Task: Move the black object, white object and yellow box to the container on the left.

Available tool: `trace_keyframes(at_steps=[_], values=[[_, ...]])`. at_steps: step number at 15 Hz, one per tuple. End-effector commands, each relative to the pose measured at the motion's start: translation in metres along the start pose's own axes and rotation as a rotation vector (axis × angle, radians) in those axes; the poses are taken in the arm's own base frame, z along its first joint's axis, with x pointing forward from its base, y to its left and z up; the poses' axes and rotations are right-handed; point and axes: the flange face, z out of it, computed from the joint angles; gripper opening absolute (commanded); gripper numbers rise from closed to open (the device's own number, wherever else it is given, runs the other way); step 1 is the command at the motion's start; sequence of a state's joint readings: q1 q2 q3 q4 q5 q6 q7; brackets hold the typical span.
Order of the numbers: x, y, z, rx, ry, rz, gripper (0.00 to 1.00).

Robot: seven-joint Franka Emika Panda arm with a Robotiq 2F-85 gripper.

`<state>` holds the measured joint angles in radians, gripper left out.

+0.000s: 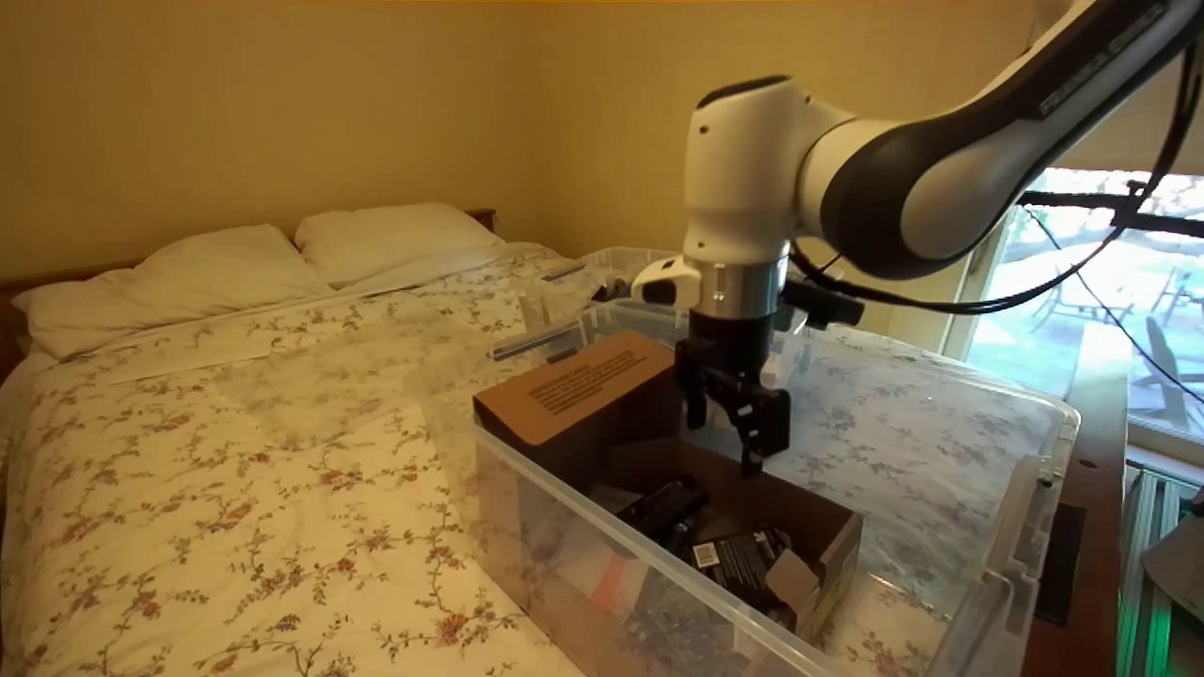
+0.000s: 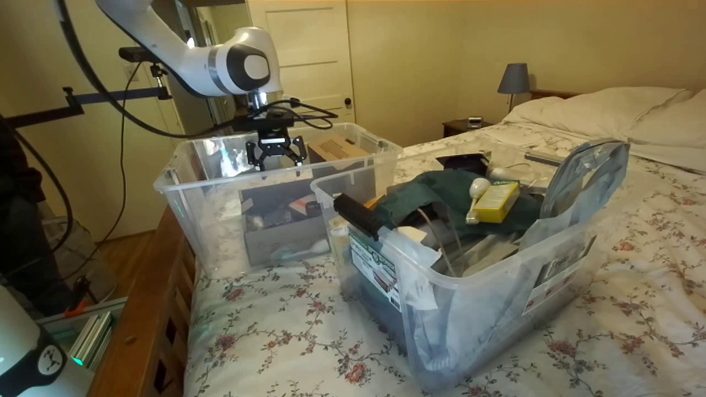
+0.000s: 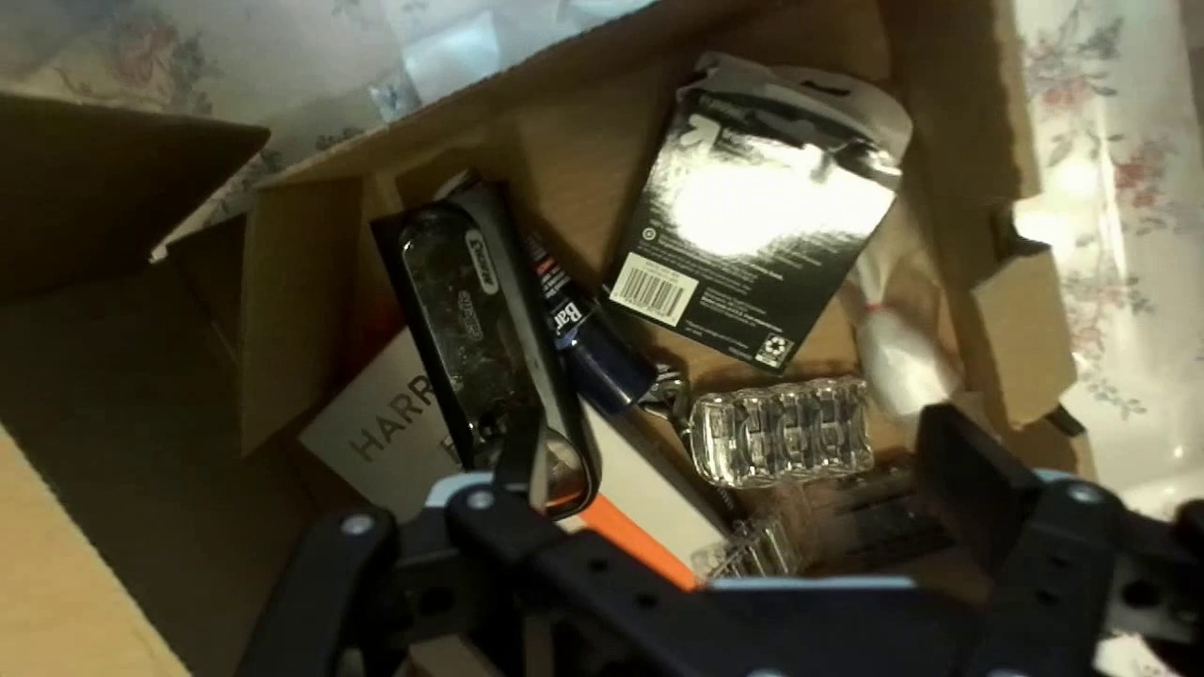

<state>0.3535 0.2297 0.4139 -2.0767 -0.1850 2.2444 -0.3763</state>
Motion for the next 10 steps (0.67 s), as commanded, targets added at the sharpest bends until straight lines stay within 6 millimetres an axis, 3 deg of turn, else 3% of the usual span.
trace_keyframes(at_steps=[1,6,9,10], values=[[-0.049,-0.027,-0.051,-0.047,0.039,0.198,1.0],[-0.102,-0.025,-0.123,-0.131,0.105,0.437,1.0],[-0.12,0.0,-0.168,-0.255,0.097,0.558,1.0],[-0.106,-0.011,-0.15,-0.192,0.111,0.482,1.0]])
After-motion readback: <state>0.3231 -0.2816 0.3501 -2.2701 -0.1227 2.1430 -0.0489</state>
